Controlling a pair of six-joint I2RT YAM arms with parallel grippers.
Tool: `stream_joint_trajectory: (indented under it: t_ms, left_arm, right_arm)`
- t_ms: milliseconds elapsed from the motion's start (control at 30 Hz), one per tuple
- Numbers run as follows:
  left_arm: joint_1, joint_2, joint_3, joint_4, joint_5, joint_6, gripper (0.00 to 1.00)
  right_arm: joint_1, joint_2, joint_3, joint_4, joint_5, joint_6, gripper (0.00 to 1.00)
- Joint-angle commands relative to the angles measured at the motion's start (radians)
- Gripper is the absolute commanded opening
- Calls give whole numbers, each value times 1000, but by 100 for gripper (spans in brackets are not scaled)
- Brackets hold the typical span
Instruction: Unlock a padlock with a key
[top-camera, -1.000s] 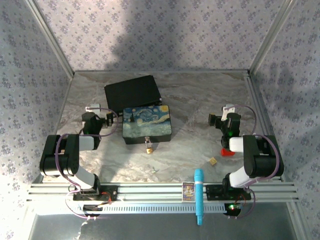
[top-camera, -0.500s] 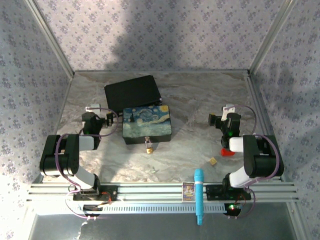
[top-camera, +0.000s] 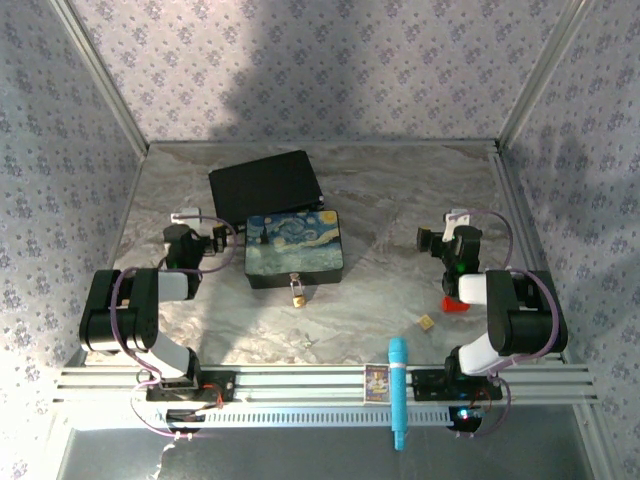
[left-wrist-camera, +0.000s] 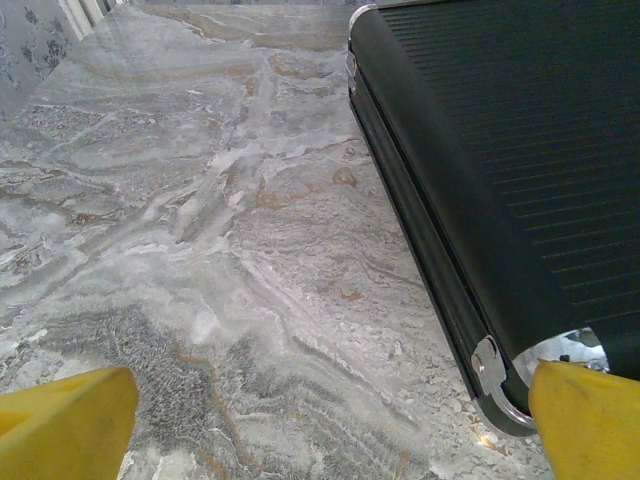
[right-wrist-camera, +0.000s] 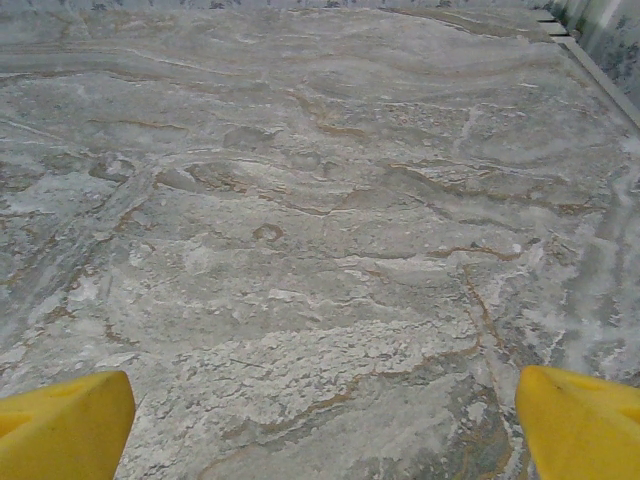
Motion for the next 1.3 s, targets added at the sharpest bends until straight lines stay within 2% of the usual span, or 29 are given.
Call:
stream_joint_trajectory:
  t_ms: [0, 33, 100, 200, 300, 367, 433, 500, 633, 700, 800, 967, 1033, 1133, 1267]
  left_arm:
    - [6, -38, -12, 30, -6, -4, 100]
    - [2, -84, -17, 2, -43, -12, 100]
    - [-4, -215, 5, -164, -119, -55, 100]
    - [-5, -395, 15, -304, -141, -116, 100]
    - [2, -547, 107, -585, -139, -381, 100]
    - [3, -612, 171, -770, -74, -562, 100]
    - [3, -663, 195, -875, 55, -686, 100]
    - [2, -697, 187, -903, 216, -718, 100]
    - [-38, -754, 179, -1102, 372, -777, 100]
    - [-101, -782, 172, -1204, 380, -783, 99]
    - [-227, -833, 140, -1285, 380, -812, 98]
    - [-421, -949, 40, -1245, 312, -937, 93]
    - [-481, -970, 7, -1229, 296, -985, 91]
    - [-556, -964, -11, -1229, 286, -1008, 87]
    - [-648, -907, -22, -1194, 269, -1003, 80]
  right_arm:
    - [-17, -25, 22, -28, -40, -9, 98]
    - [-17, -58, 25, -58, -38, -10, 97]
    - [-16, -147, 39, -148, -43, -12, 98]
    - [-13, -310, 85, -353, -103, -10, 99]
    - [7, -454, 164, -612, -193, -10, 99]
    - [25, -516, 221, -769, -175, 70, 99]
    - [31, -555, 261, -927, -114, 276, 99]
    - [22, -561, 285, -999, -247, 303, 99]
    - [90, -589, 294, -1081, -384, 393, 99]
    - [185, -612, 295, -1138, -339, 407, 99]
    - [405, -597, 312, -1226, -201, 463, 97]
    - [791, -494, 318, -1267, -4, 615, 93]
    - [930, -448, 321, -1261, 62, 696, 87]
    - [1073, -380, 316, -1217, 112, 812, 79]
    - [1224, -256, 339, -1131, 150, 908, 74]
